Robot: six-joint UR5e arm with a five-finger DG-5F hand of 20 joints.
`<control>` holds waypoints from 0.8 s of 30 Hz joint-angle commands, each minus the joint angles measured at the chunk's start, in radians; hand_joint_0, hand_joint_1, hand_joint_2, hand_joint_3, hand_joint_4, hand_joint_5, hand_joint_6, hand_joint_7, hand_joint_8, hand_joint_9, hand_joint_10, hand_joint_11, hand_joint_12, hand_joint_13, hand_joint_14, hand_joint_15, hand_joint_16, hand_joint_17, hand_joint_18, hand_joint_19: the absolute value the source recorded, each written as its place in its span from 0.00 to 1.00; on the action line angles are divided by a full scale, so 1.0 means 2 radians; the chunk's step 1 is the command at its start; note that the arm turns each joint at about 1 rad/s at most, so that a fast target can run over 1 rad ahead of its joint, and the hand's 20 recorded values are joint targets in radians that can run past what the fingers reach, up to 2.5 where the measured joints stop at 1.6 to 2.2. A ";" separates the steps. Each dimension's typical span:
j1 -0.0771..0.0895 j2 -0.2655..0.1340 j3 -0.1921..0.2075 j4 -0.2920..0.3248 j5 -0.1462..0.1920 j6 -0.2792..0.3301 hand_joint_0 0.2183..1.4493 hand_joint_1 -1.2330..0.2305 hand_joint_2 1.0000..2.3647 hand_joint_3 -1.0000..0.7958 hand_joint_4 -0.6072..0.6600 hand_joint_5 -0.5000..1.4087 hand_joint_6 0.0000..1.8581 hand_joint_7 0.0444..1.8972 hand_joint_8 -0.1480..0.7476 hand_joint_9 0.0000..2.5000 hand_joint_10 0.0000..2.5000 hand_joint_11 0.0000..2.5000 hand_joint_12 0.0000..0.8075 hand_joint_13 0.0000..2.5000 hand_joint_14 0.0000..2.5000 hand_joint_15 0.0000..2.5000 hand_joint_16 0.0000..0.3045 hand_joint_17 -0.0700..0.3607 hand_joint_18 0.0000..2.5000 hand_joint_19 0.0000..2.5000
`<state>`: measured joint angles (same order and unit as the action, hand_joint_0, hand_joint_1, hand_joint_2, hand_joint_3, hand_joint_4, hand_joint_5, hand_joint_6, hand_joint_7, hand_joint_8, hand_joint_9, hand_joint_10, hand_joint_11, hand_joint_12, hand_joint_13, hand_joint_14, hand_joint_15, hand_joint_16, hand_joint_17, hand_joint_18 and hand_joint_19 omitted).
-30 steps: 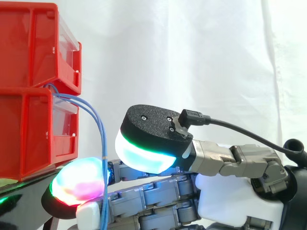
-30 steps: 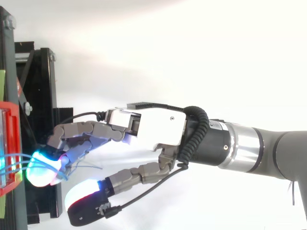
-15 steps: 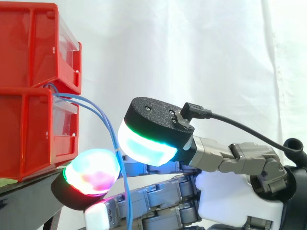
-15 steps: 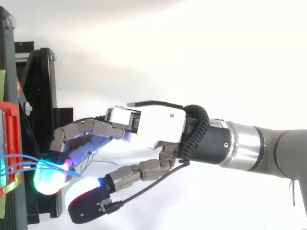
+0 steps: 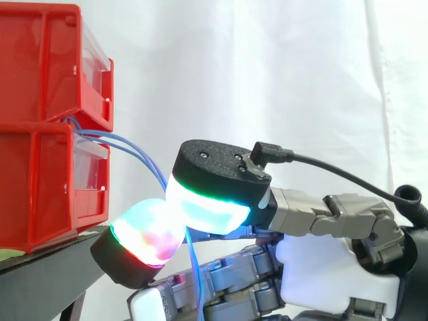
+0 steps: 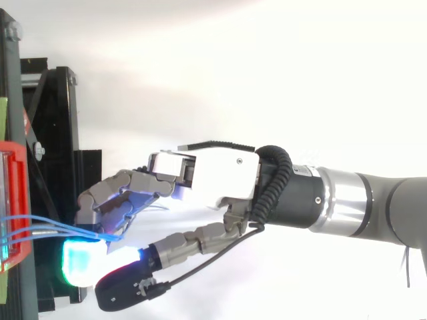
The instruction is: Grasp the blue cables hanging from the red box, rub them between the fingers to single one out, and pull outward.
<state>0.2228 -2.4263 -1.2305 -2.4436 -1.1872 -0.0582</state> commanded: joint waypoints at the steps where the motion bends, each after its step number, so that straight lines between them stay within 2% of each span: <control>1: -0.001 0.006 -0.001 -0.018 -0.002 0.001 0.28 0.35 0.01 0.37 0.67 0.18 0.45 0.48 0.57 0.30 0.01 0.26 0.56 0.22 0.00 0.13 0.21 0.50 0.27 0.16; 6: -0.003 0.006 0.000 -0.036 -0.004 0.008 0.25 0.36 0.00 0.30 0.69 0.19 0.40 0.50 0.57 0.30 0.01 0.25 0.58 0.23 0.00 0.13 0.22 0.51 0.27 0.16; 10: -0.004 0.006 0.000 -0.045 -0.001 0.008 0.24 0.39 0.00 0.29 0.69 0.20 0.37 0.54 0.58 0.30 0.01 0.25 0.58 0.23 0.00 0.13 0.22 0.51 0.27 0.16; 13: -0.006 0.006 0.000 -0.064 0.001 0.007 0.23 0.40 0.00 0.29 0.69 0.20 0.36 0.55 0.58 0.31 0.01 0.25 0.59 0.23 0.00 0.13 0.22 0.51 0.27 0.16; 19: -0.013 0.006 -0.001 -0.075 0.028 0.005 0.23 0.41 0.00 0.28 0.69 0.20 0.34 0.57 0.59 0.31 0.00 0.25 0.59 0.23 0.00 0.13 0.22 0.52 0.27 0.16; 24: -0.013 0.006 -0.001 -0.075 0.037 -0.001 0.23 0.41 0.00 0.28 0.69 0.20 0.33 0.59 0.59 0.31 0.01 0.25 0.60 0.23 0.00 0.13 0.22 0.52 0.27 0.16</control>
<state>0.1964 -2.4152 -1.2311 -2.5931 -1.1295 -0.0516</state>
